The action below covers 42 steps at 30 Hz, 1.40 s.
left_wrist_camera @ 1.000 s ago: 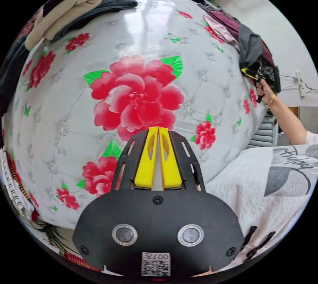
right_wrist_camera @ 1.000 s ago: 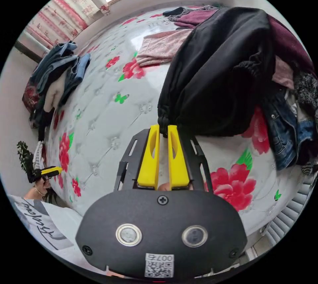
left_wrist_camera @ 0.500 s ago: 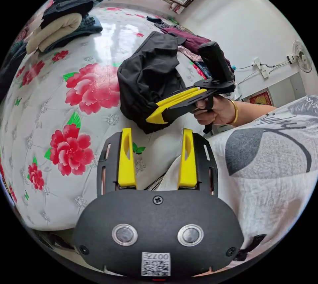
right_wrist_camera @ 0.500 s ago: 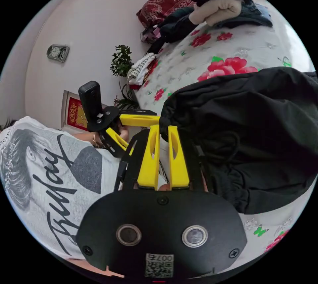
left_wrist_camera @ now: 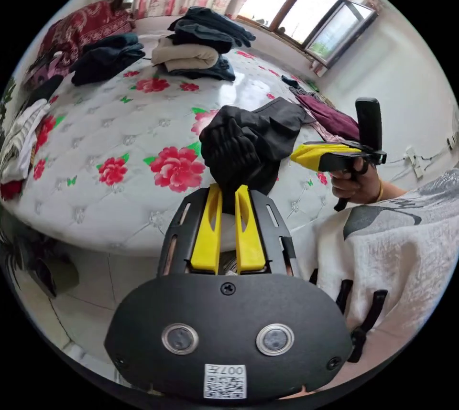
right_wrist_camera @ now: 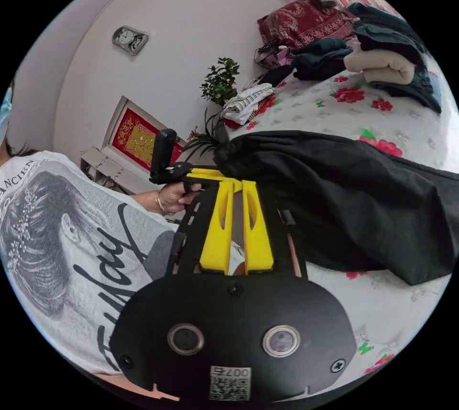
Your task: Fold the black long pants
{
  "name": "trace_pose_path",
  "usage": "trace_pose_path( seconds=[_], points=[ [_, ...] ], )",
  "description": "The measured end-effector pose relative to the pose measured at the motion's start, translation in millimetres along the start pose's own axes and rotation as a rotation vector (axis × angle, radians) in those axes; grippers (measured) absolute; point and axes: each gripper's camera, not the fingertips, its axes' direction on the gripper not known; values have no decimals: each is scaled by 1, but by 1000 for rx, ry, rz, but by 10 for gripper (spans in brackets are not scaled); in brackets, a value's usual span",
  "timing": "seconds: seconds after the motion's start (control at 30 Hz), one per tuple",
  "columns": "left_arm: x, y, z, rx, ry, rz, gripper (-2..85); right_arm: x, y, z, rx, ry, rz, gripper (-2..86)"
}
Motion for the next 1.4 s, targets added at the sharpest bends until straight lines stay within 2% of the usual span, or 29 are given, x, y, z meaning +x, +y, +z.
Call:
trace_pose_path(
  seconds=[0.17, 0.33, 0.47, 0.7, 0.8, 0.87, 0.93, 1.03, 1.23, 1.4],
  points=[
    [8, 51, -12, -6, -11, -118, 47, 65, 54, -76, 74, 356, 255, 41],
    [35, 91, -27, 43, -89, -224, 47, 132, 92, -153, 142, 575, 469, 64],
    [59, 116, -40, 84, -132, -303, 46, 171, 79, -190, 195, 700, 508, 76],
    [97, 166, -71, 156, -249, -470, 44, 219, -1, -161, 28, 758, 420, 90],
    [105, 179, -78, 162, -291, -507, 43, 227, -31, -125, -83, 721, 370, 90],
    [104, 180, -77, 138, -303, -520, 43, 230, -34, -81, -224, 793, 371, 76],
    [95, 172, -75, 117, -307, -524, 43, 209, -26, -69, -162, 856, 295, 56],
    [78, 147, -74, 114, -316, -488, 42, 185, -7, -77, -122, 861, 334, 16],
    [52, 95, -71, 102, -327, -350, 35, 79, 115, -185, 277, 942, 437, 0],
    [36, 71, -69, 85, -171, -281, 28, -40, 180, -277, 530, 1073, 485, -2]
  ],
)
